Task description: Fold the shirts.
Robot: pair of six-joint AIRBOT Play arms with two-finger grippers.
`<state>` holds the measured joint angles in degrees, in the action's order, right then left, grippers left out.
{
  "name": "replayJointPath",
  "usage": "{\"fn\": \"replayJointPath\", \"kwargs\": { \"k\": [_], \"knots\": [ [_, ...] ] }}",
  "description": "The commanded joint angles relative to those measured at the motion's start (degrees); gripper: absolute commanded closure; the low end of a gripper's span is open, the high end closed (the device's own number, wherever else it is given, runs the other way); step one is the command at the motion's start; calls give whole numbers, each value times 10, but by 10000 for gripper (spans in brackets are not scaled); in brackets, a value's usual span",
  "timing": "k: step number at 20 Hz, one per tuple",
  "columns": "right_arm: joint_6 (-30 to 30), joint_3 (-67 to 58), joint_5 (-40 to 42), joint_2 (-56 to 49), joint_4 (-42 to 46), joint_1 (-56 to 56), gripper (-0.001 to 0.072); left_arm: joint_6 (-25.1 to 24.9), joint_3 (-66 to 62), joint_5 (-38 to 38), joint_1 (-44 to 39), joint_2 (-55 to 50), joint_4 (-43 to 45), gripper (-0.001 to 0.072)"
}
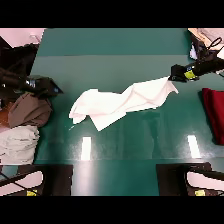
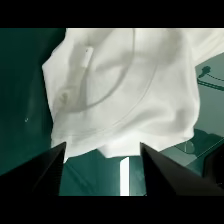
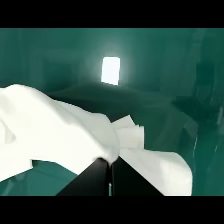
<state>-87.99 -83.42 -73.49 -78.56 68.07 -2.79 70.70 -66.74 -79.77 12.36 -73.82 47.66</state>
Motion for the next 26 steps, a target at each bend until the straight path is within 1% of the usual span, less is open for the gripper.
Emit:
{"fn": "replayJointPath", "kwargs": {
  "k": [1, 4, 5, 7, 10, 13, 14, 15, 16, 18, 20, 23, 26],
  "knots": [
    [0, -15, -4, -2, 9, 1, 698, -30, 119, 45, -4, 30, 4, 163],
    [0, -15, -7, -2, 9, 1, 698, -78, 211, 109, -34, 38, -32, 162],
    [0, -15, -7, -2, 9, 1, 698, -82, 229, 132, -49, 38, -34, 162],
    [0, -15, -18, -2, 9, 1, 698, -82, 253, 188, -79, 38, -34, 162],
    [0, -15, -32, -2, 9, 1, 698, -79, 256, 249, -109, 35, -35, 163],
    [0, -15, -43, -2, 9, 1, 698, -42, 256, 281, -113, 35, -35, 166],
    [0, -15, -46, -2, 9, 1, 698, -31, 256, 281, -113, 35, -36, 298],
    [0, -15, -47, -2, 9, 1, 698, -32, 256, 282, -113, 35, -36, 590],
    [0, -15, -47, 1, 9, 1, 698, -32, 255, 282, -113, 36, -41, 676],
    [0, -16, -42, 20, 10, 1, 698, -32, 229, 264, -107, 46, -41, 678],
    [0, -16, -20, 60, 10, -4, 698, -32, 160, 221, -89, 74, -40, 679],
    [0, -16, 17, 150, 9, -29, 698, -32, 2, 155, -52, 145, -40, 678],
    [0, -16, 28, 251, 6, -66, 698, -32, -178, 90, -36, 212, -38, 678]
  ]
}}
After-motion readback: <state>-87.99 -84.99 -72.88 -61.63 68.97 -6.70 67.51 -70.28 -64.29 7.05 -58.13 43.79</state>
